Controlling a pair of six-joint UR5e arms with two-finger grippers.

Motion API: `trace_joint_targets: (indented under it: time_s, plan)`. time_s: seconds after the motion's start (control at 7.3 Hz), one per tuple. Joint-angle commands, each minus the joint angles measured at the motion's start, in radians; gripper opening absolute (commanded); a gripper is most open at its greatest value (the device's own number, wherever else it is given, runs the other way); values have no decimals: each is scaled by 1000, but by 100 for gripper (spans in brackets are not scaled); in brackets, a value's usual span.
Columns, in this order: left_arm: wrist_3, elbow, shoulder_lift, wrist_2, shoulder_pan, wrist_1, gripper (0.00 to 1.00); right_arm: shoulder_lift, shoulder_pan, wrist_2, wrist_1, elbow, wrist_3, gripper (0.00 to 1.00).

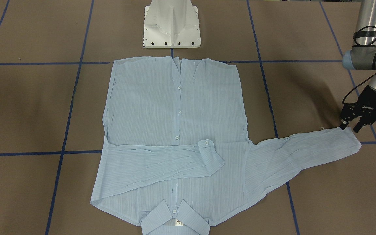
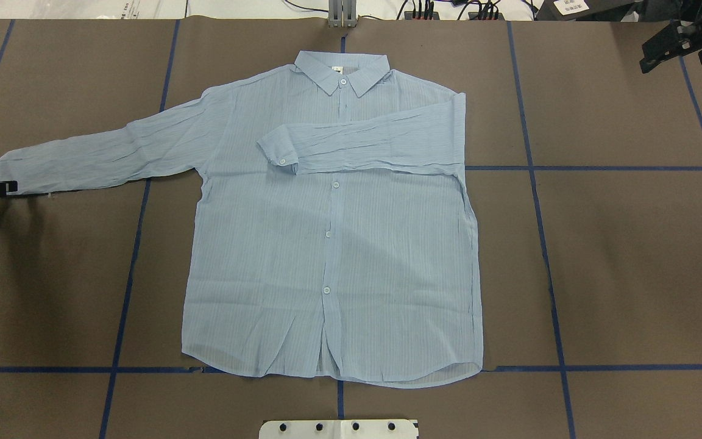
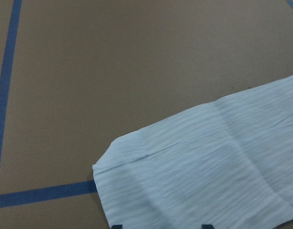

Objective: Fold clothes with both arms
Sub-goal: 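Reach the left gripper to the other sleeve cuff and grasp it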

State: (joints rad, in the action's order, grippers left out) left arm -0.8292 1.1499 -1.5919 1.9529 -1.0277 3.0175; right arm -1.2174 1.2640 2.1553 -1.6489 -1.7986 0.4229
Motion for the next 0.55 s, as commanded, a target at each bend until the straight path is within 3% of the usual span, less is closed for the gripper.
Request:
trace_joint_targets:
  time_s: [0.0, 0.41]
  plan:
    - [4, -7, 0, 0, 3, 0, 63, -4, 0, 0, 0, -4, 2, 100]
    - [5, -7, 0, 0, 8, 1, 60, -10, 0, -2, 0, -4, 2, 100]
